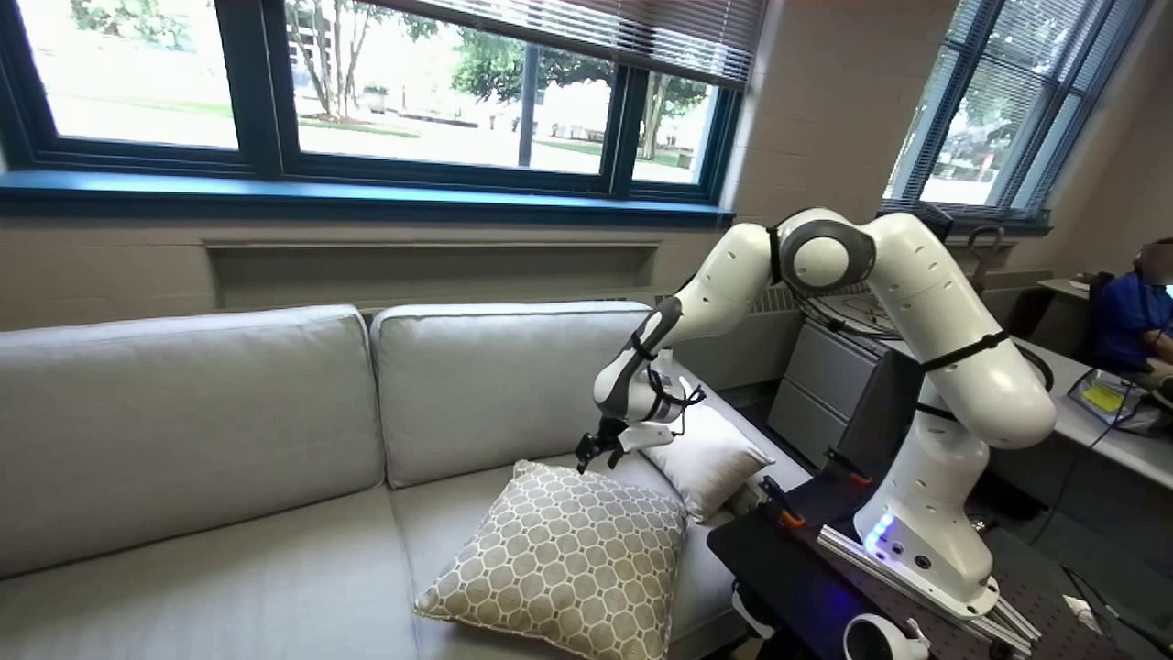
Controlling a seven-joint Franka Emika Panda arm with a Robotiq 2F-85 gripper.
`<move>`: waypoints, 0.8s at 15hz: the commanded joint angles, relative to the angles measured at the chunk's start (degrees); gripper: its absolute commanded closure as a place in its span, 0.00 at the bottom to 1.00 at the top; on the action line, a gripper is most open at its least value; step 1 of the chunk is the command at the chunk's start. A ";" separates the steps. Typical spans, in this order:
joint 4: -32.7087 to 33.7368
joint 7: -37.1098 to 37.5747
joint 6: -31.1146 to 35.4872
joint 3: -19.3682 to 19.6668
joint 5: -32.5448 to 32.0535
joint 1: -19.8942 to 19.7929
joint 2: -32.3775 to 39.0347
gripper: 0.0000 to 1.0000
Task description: Pick up the two pillows and move them to the right side of the couch
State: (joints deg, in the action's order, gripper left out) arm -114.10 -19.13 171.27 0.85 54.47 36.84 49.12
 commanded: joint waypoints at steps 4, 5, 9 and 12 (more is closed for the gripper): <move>15.26 5.99 -3.99 -11.45 -23.24 -21.74 17.55 0.00; 17.23 6.41 -5.42 -13.26 -26.64 -25.10 20.10 0.00; 26.31 4.40 -15.56 -21.19 -35.71 -35.99 29.55 0.00; 32.47 3.52 -24.97 -23.75 -37.68 -39.29 34.15 0.25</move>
State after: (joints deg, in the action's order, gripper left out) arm -89.72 -14.56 153.44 -19.92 18.84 -0.05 76.49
